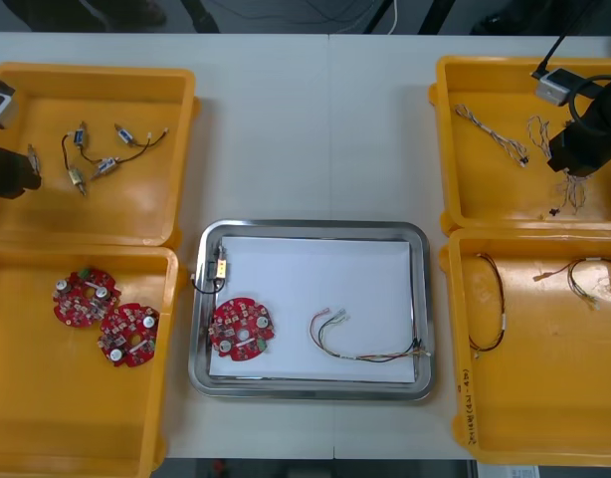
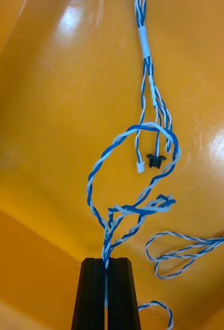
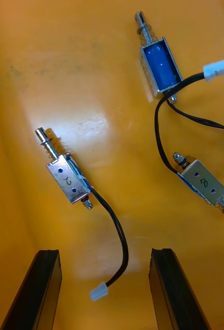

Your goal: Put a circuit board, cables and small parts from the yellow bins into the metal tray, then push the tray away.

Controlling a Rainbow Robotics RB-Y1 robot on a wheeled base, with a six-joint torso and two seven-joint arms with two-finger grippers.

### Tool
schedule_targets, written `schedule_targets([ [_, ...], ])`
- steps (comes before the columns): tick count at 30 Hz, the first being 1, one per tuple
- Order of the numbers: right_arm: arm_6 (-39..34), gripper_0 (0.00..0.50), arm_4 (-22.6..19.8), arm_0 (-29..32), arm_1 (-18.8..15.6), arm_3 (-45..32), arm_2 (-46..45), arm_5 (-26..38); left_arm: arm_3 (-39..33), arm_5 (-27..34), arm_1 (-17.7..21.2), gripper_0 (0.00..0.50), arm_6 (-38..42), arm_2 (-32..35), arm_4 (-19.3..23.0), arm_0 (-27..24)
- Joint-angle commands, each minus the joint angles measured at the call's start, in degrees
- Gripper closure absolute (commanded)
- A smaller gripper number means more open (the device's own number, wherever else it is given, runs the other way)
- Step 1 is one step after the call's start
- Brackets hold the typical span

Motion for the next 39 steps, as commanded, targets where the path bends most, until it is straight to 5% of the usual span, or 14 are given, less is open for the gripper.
schedule_targets([
  [1, -2.87, 0.500, 0.64, -1.24, -3.27, -7.14, -1.73, 5.67, -0.18, -1.46, 3.06, 0.000, -4.00, -1.03, 0.59, 1.62],
  [5, -3.66, 0.500, 0.90, 0.34, -4.50, -13.38, -2.61, 11.60, -0.18, -2.34, 3.06, 0.000, -3.83, -2.17, 0.50, 2.06],
  [12, -4.54, 0.500, 0.02, 2.98, -5.12, -23.40, -4.54, 11.60, 1.49, -3.57, 3.06, 0.025, -4.00, -2.96, 1.29, 2.06],
  [14, -4.54, 0.500, -0.59, 3.77, -5.20, -27.44, -4.54, 11.60, 1.49, -3.57, 3.06, 0.329, -3.91, -2.96, 1.38, 2.06],
  [16, -4.63, 0.500, -1.38, 4.74, -5.20, -30.78, -4.45, 11.60, 1.49, -3.57, 3.06, 0.500, -3.91, -2.96, 1.46, 2.06],
  [30, -6.39, 0.500, -19.93, 13.44, -5.73, -48.27, -3.40, 11.60, 1.41, -3.48, 3.15, 0.500, -3.39, -2.79, 2.78, 1.71],
  [39, -7.44, 0.500, -30.48, 13.70, -9.16, -57.41, 6.71, 11.60, -1.58, 2.15, 3.06, 0.500, 2.85, -2.35, 4.54, 1.27],
])
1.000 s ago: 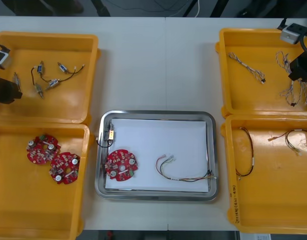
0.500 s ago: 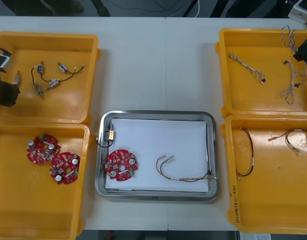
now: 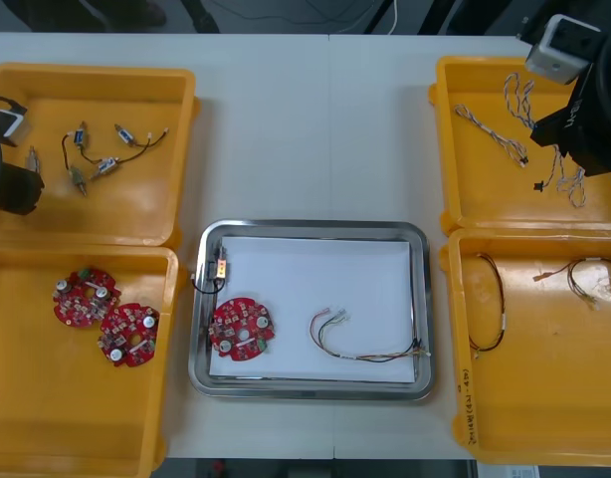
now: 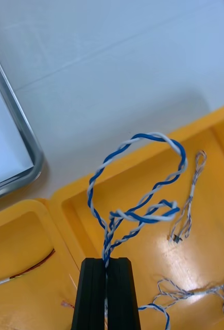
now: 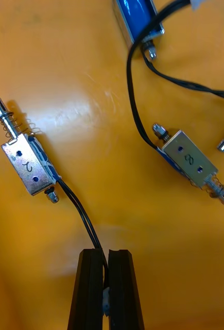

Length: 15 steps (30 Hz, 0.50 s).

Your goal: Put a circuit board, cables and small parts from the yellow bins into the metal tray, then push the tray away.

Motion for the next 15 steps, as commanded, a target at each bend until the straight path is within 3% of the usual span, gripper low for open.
schedule_targets([
  [1, -2.24, 0.500, -4.76, -0.01, -4.85, -5.82, 7.40, 0.19, -4.01, 4.00, 3.01, 0.500, 4.08, 0.06, 0.95, -0.05],
  [9, -2.60, 0.500, -6.87, -3.17, -5.11, -8.37, 19.26, 0.19, -5.59, 6.20, 3.01, 0.500, 7.50, -0.02, 1.39, -0.05],
  [15, -2.68, 0.500, -3.53, -7.57, -3.44, -8.37, 28.84, 0.19, -5.59, 6.11, 2.57, 0.500, 8.30, -0.02, 2.09, -0.05],
])
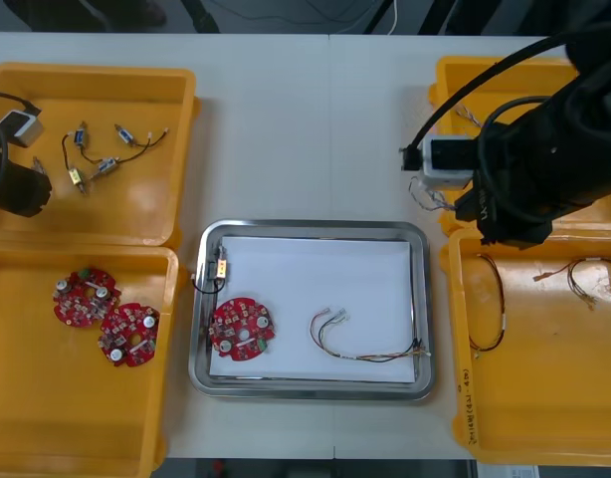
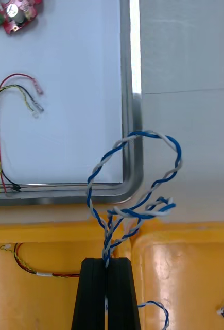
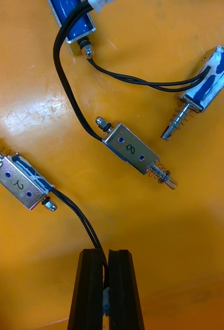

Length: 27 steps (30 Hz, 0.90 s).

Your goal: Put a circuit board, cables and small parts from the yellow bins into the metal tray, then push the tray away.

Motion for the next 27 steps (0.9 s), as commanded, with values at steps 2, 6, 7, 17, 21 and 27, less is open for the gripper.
schedule_targets([
  [2, -1.93, 0.500, 4.20, -6.89, 1.59, -0.76, 9.94, 0.18, -1.50, 0.47, 2.28, 0.500, 8.68, -0.02, 1.66, -0.05],
  [6, -1.93, 0.500, 6.83, -8.39, 4.14, 1.08, 13.28, 0.18, -1.50, 0.39, 2.19, 0.500, 9.30, 0.06, 2.45, -0.05],
  [7, -2.02, 0.500, 7.80, -8.91, 4.93, 1.70, 14.24, 0.18, -1.50, 0.39, 2.19, 0.500, 9.38, 0.06, 2.54, -0.05],
  [17, -2.81, 0.500, 15.10, -11.11, 9.23, 7.50, 23.73, 0.18, -1.50, 0.12, 2.19, 0.500, 10.18, -0.02, 4.48, -0.05],
  [21, -2.72, 0.500, 17.21, -11.11, 9.41, 9.43, 28.04, -2.24, -1.50, -0.23, 2.28, 0.421, 10.26, -0.02, 4.65, -0.05],
  [27, -3.16, 0.500, 19.93, -10.94, 11.43, 10.40, 31.56, -3.47, -1.50, -0.23, 2.19, 0.044, 10.26, 0.06, 4.21, -0.05],
])
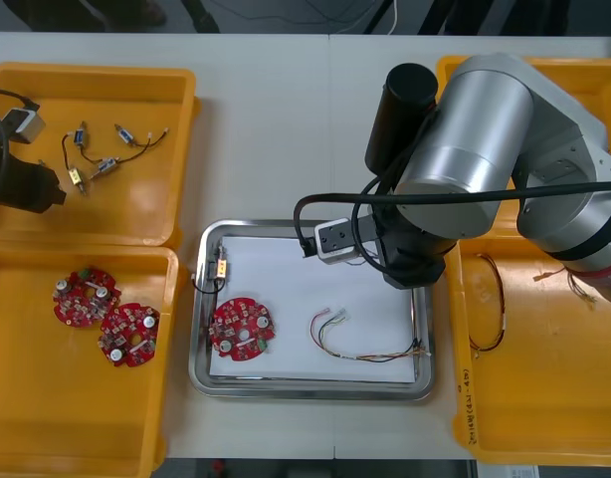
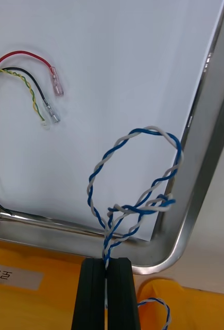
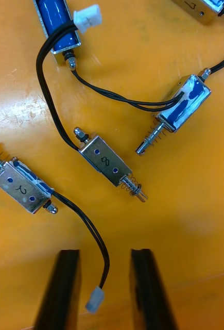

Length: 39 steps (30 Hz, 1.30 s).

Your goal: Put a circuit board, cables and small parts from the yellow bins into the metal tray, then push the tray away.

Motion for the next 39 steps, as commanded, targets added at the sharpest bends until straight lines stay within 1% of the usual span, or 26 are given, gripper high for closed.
schedule_targets([
  [1, -1.80, 0.500, 2.74, -1.98, 2.94, -0.15, 2.57, -0.66, -1.53, -0.25, 2.19, 0.024, 4.98, 0.06, 0.09, -0.05],
  [2, -1.88, 0.500, 3.44, -1.81, 3.56, 0.11, 2.74, -0.66, -1.53, -0.25, 2.28, 0.000, 4.98, 0.15, 0.01, -0.05],
  [6, -2.15, 0.500, 4.85, -1.28, 6.11, 2.13, 2.83, -0.66, -2.15, 0.01, 2.19, 0.000, 4.98, 0.42, -0.61, -0.14],
  [7, -2.15, 0.500, 4.85, -1.28, 6.11, 2.13, 2.83, -0.66, -2.15, 0.01, 2.19, 0.000, 4.98, 0.42, -0.61, -0.14],
  [10, -2.15, 0.500, 7.48, -0.49, 7.87, 2.57, 3.62, -1.80, -3.73, 3.79, 2.28, 0.000, 5.06, 2.61, -1.66, -0.76],
  [11, -2.15, 0.500, 7.66, -0.49, 7.95, 2.57, 3.80, -1.80, -3.82, 4.14, 2.28, 0.000, 4.98, 2.79, -1.75, -0.84],
  [12, -2.24, 0.500, 8.63, -0.40, 8.13, 2.57, 4.41, -2.06, -4.26, 5.73, 2.28, 0.000, 5.06, 3.67, -2.10, -1.19],
  [15, -2.41, 0.500, 10.56, -0.05, 8.13, 2.66, 6.08, -2.94, -4.87, 9.59, 2.28, 0.000, 5.33, 5.51, -2.98, -2.60],
  [19, -2.50, 0.500, 11.00, 0.92, 8.13, 3.01, 6.26, -4.26, -4.87, 12.76, 2.28, 0.000, 6.12, 6.83, -3.95, -4.53],
  [24, -2.50, 0.500, 11.26, 1.53, 7.87, 4.59, 7.23, -5.67, -4.87, 15.92, 2.28, 0.000, 7.61, 7.45, -7.29, -7.44],
  [30, -2.76, 0.500, 12.58, 1.88, 7.25, 6.44, 9.78, -9.97, -4.87, 16.71, 2.28, 0.000, 9.63, 8.06, -8.87, -9.37],
  [35, -2.94, 0.500, 12.76, 2.59, 7.16, 8.37, 10.21, -12.26, -4.79, 16.80, 2.28, 0.000, 10.69, 8.33, -9.92, -10.16],
  [39, -2.94, 0.500, 13.02, 2.85, 6.81, 9.16, 11.01, -13.93, -4.79, 17.59, 2.28, 0.000, 11.48, 8.33, -12.91, -11.13],
])
